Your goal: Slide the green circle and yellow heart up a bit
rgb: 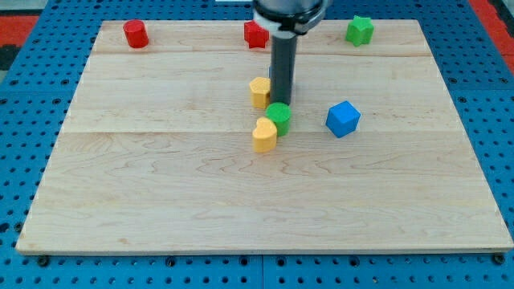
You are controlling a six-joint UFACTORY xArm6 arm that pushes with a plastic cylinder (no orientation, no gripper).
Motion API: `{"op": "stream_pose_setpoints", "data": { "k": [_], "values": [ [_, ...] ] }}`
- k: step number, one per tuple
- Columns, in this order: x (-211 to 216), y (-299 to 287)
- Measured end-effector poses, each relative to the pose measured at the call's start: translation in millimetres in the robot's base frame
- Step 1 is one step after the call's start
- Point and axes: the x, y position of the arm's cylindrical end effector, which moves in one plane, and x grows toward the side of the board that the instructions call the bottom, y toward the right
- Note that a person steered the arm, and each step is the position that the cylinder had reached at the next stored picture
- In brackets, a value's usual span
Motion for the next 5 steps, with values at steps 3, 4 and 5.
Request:
{"op": "stream_pose_setpoints", "data": {
  "k": [3,4,5],
  "values": [
    [69.9,54.3],
    [91.4,22.3],
    [104.2,-32.6]
  ]
}}
